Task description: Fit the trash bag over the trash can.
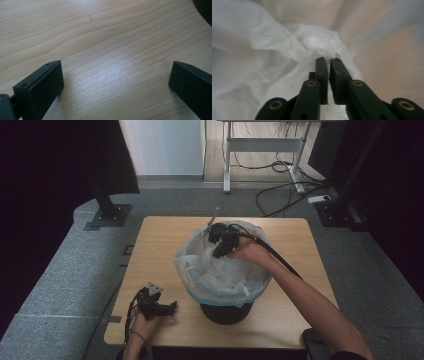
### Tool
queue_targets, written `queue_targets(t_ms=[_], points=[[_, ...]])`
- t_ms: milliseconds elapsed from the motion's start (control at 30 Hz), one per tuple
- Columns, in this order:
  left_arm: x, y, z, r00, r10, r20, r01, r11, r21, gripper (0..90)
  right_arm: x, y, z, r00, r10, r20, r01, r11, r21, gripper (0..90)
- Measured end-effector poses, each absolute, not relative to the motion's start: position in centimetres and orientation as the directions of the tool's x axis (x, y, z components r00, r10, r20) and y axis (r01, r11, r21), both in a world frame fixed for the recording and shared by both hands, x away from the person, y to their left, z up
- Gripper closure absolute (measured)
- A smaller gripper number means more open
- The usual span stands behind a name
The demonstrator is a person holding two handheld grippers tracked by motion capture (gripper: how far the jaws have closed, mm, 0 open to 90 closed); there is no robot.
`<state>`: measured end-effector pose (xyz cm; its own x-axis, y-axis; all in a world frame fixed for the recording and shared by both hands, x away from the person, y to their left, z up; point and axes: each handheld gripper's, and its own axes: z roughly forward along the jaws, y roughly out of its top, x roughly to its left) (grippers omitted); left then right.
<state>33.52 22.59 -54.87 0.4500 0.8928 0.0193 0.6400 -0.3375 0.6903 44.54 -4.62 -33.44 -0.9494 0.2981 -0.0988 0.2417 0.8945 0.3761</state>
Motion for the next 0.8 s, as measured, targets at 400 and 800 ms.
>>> queue_targets(t_ms=[400,800], points=[[33.5,22.6,-54.9,0.452,0.892,0.02,0.639,-0.34,0.69,0.0,41.6,-6.3,-29.8,-0.978,0.194,-0.072,0.126,0.834,0.538,49.6],[33.5,22.6,-54.9,0.453,0.891,0.02,0.64,-0.341,0.689,0.0,40.1,-2.3,-31.5,-0.999,0.038,-0.008,0.026,0.819,0.573,89.3]])
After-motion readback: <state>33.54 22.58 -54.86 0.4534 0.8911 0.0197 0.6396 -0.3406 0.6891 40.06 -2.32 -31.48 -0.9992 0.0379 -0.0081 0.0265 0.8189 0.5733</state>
